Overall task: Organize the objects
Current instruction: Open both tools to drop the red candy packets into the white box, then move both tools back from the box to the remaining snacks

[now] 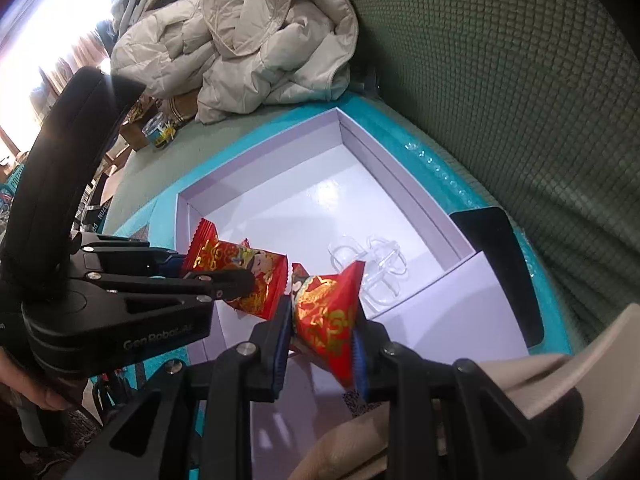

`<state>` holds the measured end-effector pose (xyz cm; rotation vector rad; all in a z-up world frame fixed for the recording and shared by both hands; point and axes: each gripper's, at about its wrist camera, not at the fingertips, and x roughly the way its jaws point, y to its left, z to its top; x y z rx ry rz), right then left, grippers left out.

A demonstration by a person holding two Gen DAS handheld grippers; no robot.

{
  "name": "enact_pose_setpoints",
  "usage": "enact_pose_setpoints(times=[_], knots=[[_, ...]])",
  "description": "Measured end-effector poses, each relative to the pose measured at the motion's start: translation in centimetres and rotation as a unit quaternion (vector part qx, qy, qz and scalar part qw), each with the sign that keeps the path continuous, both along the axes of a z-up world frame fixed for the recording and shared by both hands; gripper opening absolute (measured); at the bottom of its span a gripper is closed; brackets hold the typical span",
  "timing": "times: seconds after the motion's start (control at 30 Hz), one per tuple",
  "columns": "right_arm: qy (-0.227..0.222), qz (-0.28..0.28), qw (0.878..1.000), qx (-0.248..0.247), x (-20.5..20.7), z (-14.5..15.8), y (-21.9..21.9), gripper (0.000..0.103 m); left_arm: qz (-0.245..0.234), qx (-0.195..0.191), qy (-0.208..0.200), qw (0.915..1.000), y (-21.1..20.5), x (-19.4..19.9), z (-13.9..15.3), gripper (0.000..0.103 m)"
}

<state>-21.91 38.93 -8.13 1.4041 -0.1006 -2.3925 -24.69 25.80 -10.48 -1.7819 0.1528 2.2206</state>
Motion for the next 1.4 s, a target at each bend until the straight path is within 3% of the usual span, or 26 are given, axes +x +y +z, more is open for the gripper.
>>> enact_pose_setpoints(times=[0.47,0.73,0.97,1.4], knots=[[-0.008,0.011,1.0,-0.003,0.0,-0.8,-0.7,0.027,0.006,-0.001,-0.031,0.9995,-0.4,0.2,-2.1,0.02],[-0.027,0.011,1.0,0.006,-0.3,-1.0,-1.1,0.028,0.016,-0.002,-0.029,0.9995,-1.0,0.4,-1.9,0.021],[-0.03,0.006,0.999,0.045,-0.1,-1.0,-1.9,0.048,0.032,-0.018,-0.034,0.9987,-1.8,0.7,-2.0,0.022],[-0.023,0.004,0.998,0.064,-0.1,0.0,-2.4,0.048,0.051,0.002,-0.012,0.9986,-3.1,1.7,-0.7,0.024]])
